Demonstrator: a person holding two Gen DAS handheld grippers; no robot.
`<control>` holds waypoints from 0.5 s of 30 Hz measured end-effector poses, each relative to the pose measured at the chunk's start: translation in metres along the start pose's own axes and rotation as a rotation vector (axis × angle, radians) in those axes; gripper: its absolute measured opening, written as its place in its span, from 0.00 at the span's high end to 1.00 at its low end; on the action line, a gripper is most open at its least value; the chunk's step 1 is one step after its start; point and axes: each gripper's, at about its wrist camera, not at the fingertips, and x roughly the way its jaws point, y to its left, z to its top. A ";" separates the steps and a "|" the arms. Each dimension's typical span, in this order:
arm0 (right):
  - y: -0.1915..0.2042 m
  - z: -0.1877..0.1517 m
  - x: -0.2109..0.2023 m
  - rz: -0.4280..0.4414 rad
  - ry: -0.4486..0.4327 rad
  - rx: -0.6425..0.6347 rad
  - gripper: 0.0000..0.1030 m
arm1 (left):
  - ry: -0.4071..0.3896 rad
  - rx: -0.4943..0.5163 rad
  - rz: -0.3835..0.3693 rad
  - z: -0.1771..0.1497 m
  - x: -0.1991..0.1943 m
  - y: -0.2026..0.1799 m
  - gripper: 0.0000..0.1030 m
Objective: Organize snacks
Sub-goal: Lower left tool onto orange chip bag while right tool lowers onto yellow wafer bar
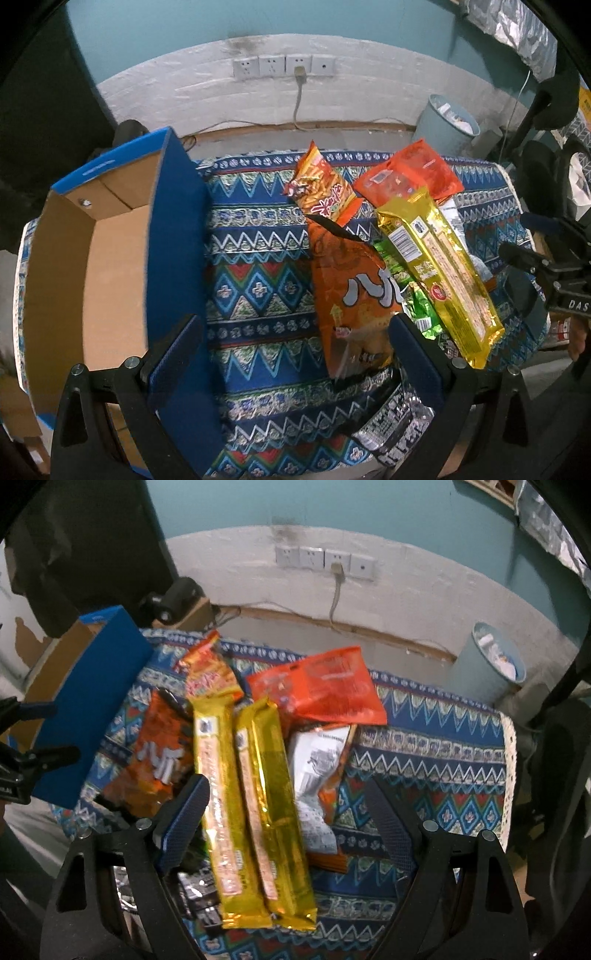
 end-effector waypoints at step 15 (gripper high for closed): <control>-0.012 -0.015 0.059 0.052 0.138 -0.021 0.33 | 0.114 -0.015 -0.086 0.020 0.055 -0.031 0.01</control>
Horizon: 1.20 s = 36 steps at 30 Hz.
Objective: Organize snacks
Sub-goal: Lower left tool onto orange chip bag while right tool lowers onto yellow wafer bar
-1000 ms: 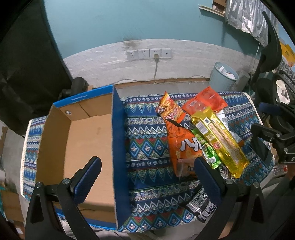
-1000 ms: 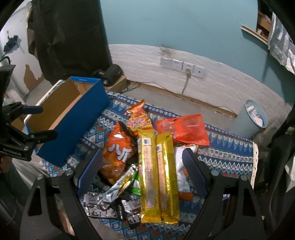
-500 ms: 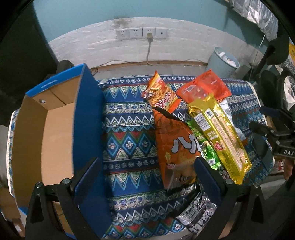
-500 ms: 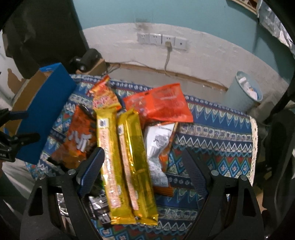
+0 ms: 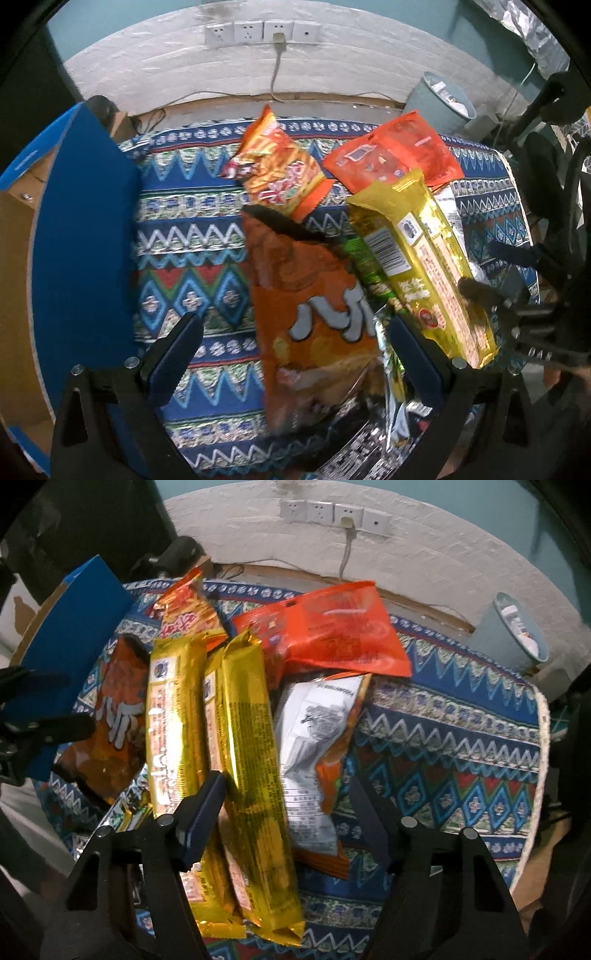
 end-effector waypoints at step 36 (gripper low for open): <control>0.007 -0.002 0.022 -0.087 0.017 -0.100 0.53 | 0.101 0.088 0.067 -0.021 0.061 0.002 0.33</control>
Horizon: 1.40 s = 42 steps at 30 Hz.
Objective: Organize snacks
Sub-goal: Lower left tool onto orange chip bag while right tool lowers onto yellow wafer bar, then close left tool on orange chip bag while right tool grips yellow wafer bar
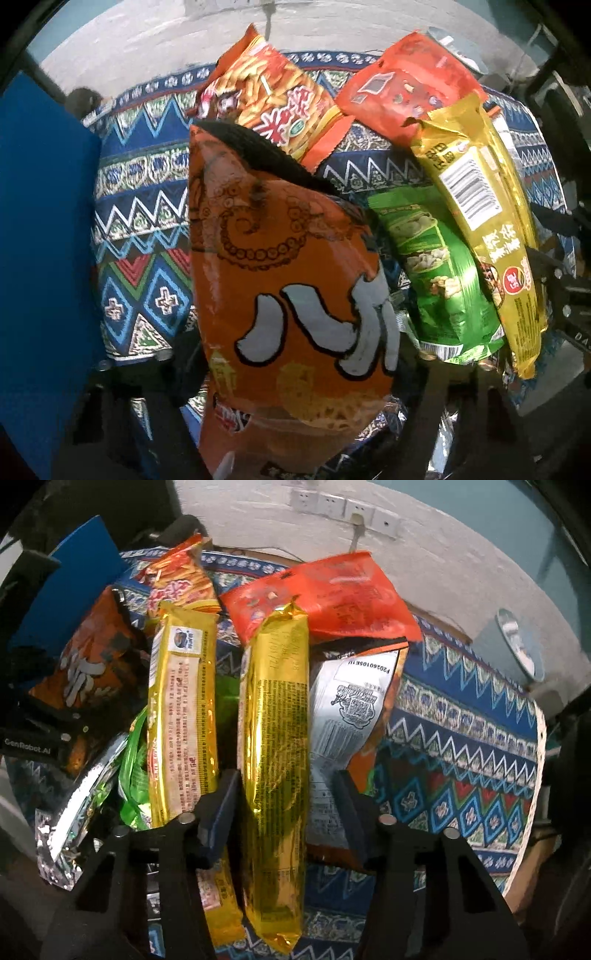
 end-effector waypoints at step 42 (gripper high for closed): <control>-0.011 -0.001 -0.015 0.066 -0.022 0.098 0.55 | -0.017 0.034 0.011 -0.031 -0.022 0.009 0.41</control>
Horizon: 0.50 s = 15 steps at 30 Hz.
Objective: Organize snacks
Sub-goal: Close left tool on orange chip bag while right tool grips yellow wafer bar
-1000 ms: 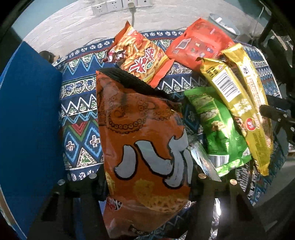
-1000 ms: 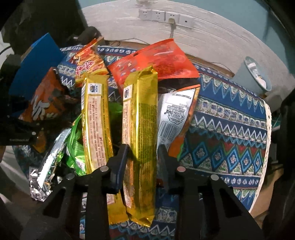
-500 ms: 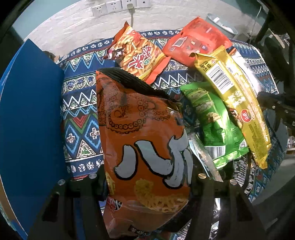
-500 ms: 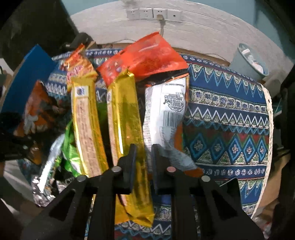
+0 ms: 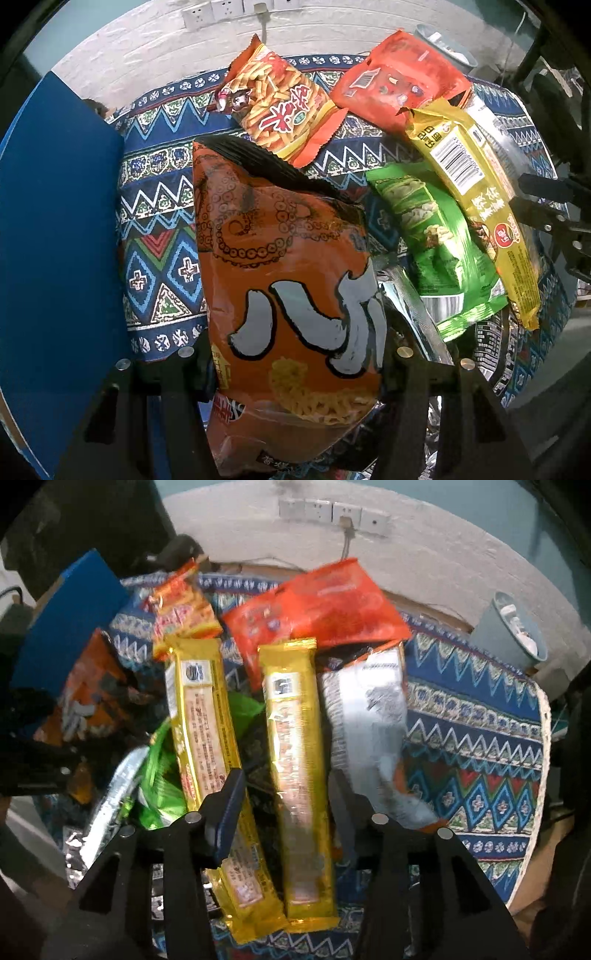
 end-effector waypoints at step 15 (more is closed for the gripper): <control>-0.011 0.002 0.041 -0.023 0.114 0.014 0.57 | 0.003 0.023 -0.014 0.006 0.000 0.002 0.41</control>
